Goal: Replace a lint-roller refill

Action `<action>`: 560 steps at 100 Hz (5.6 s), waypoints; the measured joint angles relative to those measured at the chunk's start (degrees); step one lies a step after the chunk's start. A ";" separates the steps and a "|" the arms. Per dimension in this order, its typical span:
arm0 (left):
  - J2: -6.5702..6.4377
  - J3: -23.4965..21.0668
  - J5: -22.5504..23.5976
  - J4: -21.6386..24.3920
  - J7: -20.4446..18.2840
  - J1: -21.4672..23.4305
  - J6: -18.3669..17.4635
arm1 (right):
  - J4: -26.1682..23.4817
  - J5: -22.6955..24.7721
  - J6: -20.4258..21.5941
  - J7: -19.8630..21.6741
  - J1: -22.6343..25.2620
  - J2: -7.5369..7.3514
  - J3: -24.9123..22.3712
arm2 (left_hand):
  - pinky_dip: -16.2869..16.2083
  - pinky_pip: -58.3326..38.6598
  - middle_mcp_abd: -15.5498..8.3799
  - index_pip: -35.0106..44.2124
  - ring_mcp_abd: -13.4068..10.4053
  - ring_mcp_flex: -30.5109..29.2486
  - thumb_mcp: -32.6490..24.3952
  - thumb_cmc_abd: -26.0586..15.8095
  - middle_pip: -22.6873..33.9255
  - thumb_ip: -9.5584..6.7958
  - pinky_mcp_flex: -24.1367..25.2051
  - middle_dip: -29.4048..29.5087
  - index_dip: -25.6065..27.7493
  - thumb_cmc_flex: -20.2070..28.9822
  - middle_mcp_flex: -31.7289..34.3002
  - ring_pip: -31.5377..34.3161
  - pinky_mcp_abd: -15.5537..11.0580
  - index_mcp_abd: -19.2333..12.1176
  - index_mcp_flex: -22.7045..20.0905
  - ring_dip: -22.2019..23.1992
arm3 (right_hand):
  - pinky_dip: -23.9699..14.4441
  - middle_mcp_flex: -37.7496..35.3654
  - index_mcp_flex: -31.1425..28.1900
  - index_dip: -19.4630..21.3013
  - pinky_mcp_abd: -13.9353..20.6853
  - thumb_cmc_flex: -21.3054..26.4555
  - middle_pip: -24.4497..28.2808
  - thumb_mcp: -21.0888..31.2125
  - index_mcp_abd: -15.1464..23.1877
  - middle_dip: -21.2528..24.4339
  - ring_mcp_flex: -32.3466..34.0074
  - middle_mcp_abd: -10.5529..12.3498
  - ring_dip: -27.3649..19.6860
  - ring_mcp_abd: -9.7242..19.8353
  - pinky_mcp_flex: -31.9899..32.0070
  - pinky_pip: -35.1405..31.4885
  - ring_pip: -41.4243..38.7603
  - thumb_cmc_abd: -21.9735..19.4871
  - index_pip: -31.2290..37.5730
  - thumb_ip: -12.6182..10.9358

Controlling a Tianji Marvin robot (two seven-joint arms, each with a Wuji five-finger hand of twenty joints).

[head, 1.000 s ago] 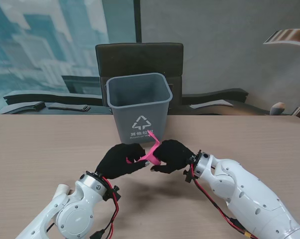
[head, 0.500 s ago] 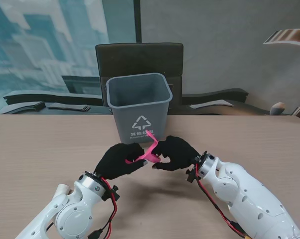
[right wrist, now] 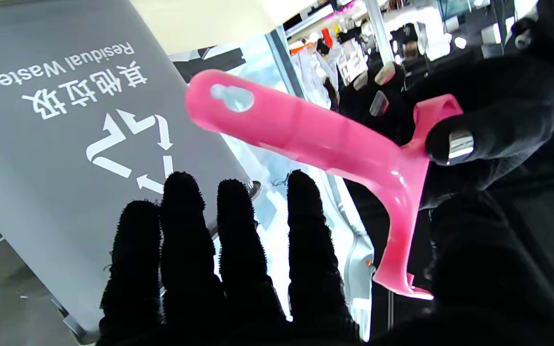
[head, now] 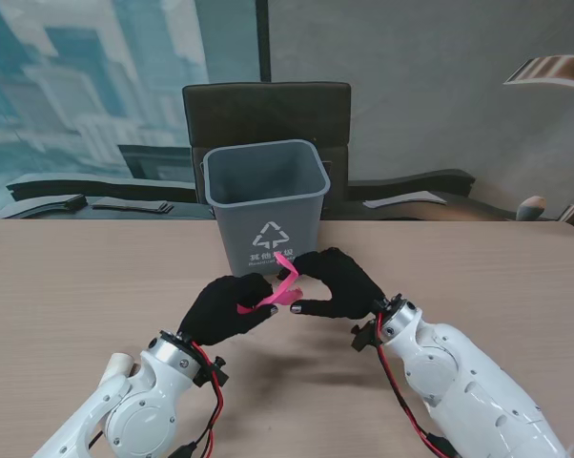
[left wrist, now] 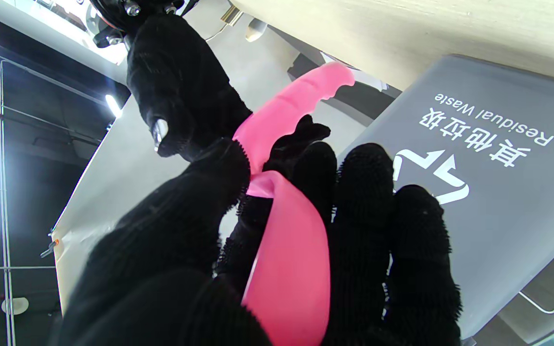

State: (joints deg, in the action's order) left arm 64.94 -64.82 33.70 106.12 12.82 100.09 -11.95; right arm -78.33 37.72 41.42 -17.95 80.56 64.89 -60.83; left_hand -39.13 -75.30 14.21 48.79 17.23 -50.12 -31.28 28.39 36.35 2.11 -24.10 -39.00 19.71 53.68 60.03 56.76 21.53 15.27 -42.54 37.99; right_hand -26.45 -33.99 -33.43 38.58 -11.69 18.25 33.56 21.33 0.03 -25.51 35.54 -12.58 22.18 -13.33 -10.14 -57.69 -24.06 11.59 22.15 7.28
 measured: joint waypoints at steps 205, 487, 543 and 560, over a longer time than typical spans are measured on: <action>1.38 1.24 -2.27 0.99 4.52 0.68 0.29 | -4.31 -14.88 -6.68 -9.03 4.16 6.64 6.14 | 0.03 0.00 -0.44 0.19 -0.84 1.14 5.61 -2.31 0.64 0.03 1.91 0.09 0.96 3.04 -3.01 0.00 -1.44 -1.94 2.74 0.01 | -1.00 -44.83 -27.90 6.94 -7.40 10.00 29.51 12.55 -6.38 -18.96 41.37 4.24 24.11 1.80 -50.19 -35.74 -59.45 0.70 17.93 -3.38; -5.77 -20.59 56.02 -4.56 -4.59 21.37 23.22 | -4.35 -5.26 -9.70 -3.41 4.35 2.81 -1.09 | -2.19 2.76 5.16 -26.72 4.45 7.89 28.45 -16.98 -5.75 -5.46 5.12 10.22 2.27 -11.81 -8.65 -7.20 2.72 6.15 -4.81 -0.13 | -3.87 -45.02 -31.94 11.20 -4.22 9.87 36.35 14.35 -5.22 -24.63 41.68 7.09 32.26 4.33 -52.42 -42.10 -62.34 1.54 27.45 -3.34; -5.85 -19.34 56.53 -3.49 -5.09 21.00 23.82 | -4.30 -5.69 -9.76 -3.17 4.43 2.81 -1.51 | -1.46 -4.28 2.77 -13.02 0.89 -5.00 8.41 -0.81 1.10 0.79 -5.94 10.65 -2.14 -9.12 1.37 0.80 2.15 6.62 -2.99 -2.39 | -3.88 -45.04 -31.95 11.26 -4.21 9.87 36.38 14.35 -5.22 -24.64 41.68 7.09 32.25 4.33 -52.44 -42.10 -62.35 1.55 27.45 -3.34; -5.77 -20.73 53.82 -4.56 4.58 22.18 17.51 | -5.04 -5.75 -9.75 -3.43 4.88 2.83 -2.38 | -1.45 -5.09 2.78 -9.81 0.89 -5.66 8.50 2.88 1.09 4.02 -6.60 10.31 -4.16 -7.76 2.22 2.04 2.54 5.65 -3.63 -2.41 | -3.88 -45.06 -32.18 11.26 -4.21 9.87 36.40 14.65 -5.21 -24.64 41.68 7.09 32.26 4.33 -52.45 -42.10 -62.35 2.80 27.45 -3.34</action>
State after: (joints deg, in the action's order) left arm 59.17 -85.55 87.52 101.56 17.41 122.27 5.56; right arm -83.36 31.97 31.67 -21.38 85.45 67.72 -63.21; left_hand -40.58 -80.39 17.00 38.97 18.12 -55.79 -22.78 31.27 37.43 6.12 -30.70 -28.70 15.55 45.92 62.25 58.80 24.07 20.92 -46.18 35.59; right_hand -30.33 -79.05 -65.61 49.84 -15.91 28.11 69.96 35.98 -5.18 -50.15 77.22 -5.49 54.43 -8.99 -62.59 -99.79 -86.40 14.38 49.60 3.94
